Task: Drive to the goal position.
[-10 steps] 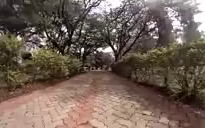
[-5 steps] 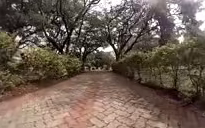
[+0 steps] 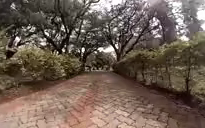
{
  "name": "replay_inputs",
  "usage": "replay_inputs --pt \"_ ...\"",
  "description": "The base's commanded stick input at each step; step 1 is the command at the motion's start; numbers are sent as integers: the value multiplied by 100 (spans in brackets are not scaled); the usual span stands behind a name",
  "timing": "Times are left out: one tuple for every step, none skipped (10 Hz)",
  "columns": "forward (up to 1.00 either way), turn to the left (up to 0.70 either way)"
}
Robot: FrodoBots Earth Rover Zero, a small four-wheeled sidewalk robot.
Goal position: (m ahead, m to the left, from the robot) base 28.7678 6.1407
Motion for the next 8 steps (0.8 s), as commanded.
replay_inputs --pt "70 0" --pt "70 0" --pt "70 0" --pt "70 0" --pt "70 0" --pt "70 0" --pt "70 0" --pt "70 0"
